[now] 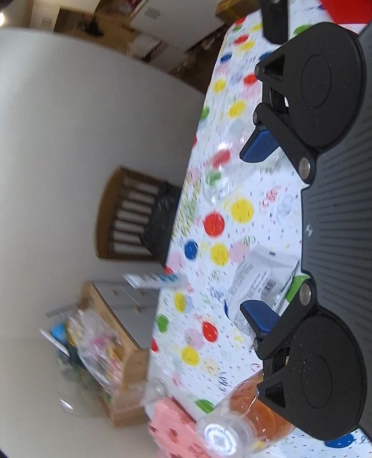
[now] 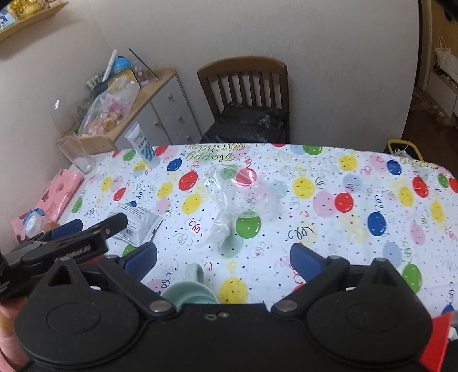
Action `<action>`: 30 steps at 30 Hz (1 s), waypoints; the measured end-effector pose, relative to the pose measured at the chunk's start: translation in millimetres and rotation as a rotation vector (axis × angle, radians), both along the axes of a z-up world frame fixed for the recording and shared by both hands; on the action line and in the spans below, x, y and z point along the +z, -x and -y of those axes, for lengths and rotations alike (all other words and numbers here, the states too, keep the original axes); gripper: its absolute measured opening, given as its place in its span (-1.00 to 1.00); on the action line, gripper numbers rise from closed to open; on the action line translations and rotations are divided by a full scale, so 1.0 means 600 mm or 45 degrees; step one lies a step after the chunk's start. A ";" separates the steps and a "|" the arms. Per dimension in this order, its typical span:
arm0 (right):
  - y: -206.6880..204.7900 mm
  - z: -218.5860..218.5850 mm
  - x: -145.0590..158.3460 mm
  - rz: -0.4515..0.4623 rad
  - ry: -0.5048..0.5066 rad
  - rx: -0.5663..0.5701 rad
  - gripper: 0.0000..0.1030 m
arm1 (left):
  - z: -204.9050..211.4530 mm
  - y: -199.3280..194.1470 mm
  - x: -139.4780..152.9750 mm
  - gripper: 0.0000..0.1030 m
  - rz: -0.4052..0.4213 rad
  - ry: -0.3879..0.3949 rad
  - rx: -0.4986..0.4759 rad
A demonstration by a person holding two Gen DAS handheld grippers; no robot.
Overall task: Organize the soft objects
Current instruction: 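Open the left tool to drop the black fabric while both tools withdraw toward the table, then grasp the printed paper packet with the left tool while the right tool grasps the clear plastic bag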
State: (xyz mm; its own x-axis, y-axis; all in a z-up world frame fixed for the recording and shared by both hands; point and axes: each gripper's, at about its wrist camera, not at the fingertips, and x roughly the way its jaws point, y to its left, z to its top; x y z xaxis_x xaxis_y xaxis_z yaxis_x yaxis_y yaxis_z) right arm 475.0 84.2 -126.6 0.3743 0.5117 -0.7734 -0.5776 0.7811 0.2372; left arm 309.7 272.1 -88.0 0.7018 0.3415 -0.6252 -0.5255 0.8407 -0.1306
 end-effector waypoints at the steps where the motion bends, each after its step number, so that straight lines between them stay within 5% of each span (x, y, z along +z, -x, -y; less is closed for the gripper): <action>1: -0.006 -0.007 -0.004 -0.011 0.003 -0.006 0.93 | -0.007 -0.009 -0.005 0.99 -0.016 0.016 0.024; 22: -0.093 -0.129 -0.126 -0.140 0.147 0.088 0.80 | -0.140 -0.139 -0.098 0.99 -0.293 0.165 0.442; 30: -0.114 -0.159 -0.163 -0.178 0.168 0.074 0.69 | -0.183 -0.148 -0.136 0.99 -0.394 0.312 0.554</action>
State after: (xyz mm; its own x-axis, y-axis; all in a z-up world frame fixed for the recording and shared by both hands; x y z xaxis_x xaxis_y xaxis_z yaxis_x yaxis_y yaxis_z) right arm 543.4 179.3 -224.7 0.2311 0.4203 -0.8774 -0.5912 0.7769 0.2164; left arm 398.7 381.8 -169.5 0.3018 0.3771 -0.8756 -0.8603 0.5035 -0.0797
